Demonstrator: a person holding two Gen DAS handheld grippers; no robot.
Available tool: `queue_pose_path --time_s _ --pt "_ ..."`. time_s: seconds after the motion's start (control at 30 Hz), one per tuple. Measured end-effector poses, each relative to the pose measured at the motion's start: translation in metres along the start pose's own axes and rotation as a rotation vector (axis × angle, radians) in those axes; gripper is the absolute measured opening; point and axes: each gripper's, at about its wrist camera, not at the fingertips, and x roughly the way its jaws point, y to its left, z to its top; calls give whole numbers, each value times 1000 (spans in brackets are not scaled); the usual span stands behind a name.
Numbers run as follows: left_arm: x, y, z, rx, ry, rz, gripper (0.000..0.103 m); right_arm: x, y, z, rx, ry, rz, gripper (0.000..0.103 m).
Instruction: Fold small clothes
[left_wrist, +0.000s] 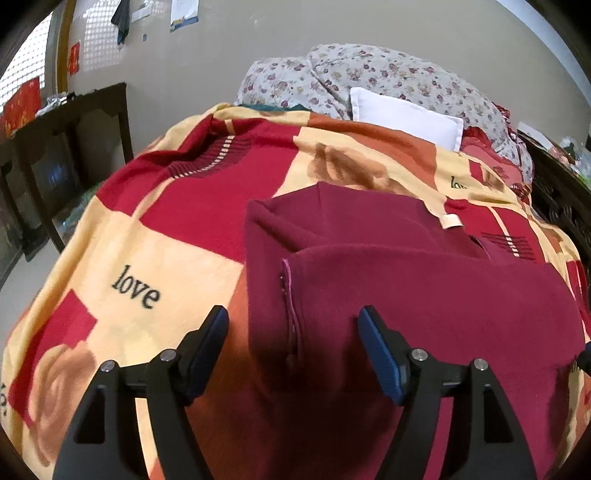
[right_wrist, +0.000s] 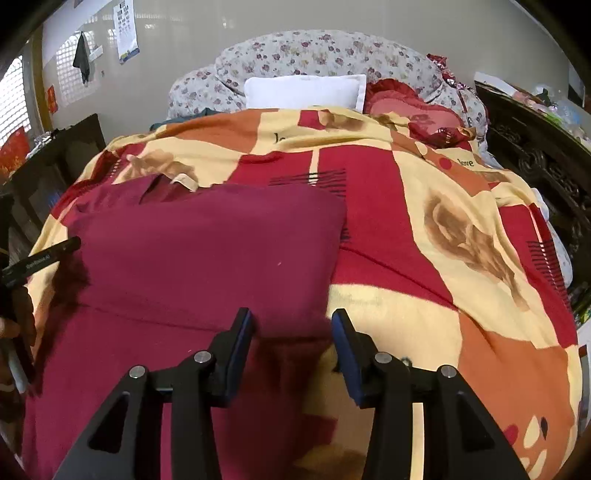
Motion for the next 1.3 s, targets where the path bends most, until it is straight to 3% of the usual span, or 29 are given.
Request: queue_pose_path --time_s 0.1,0.3,0.37,0.4,0.47,0.83,1.03,1.3 --pt "-10 1 -6 4 5 -9 77 6 5 -3 -11 24 -2 58" --pt "-37 9 -28 2 42 -44 78 31 -6 -15 53 132 34 59" --pt "-53 15 -38 -16 45 -61 88 18 -11 -19 91 116 72 63" --pt "-59 18 -43 -21 45 -65 92 7 -13 -24 113 107 109 69" --pt "-75 23 -56 -16 47 -61 92 -9 -14 -31 132 104 150 76" --pt "-137 61 -126 -18 130 -95 92 -109 -2 -103 92 130 268 86" --pt "-159 60 -161 61 146 -56 93 -126 0 -145 95 162 275 86" --pt "-161 67 -196 26 283 -153 93 -133 -6 -189 152 207 294 86"
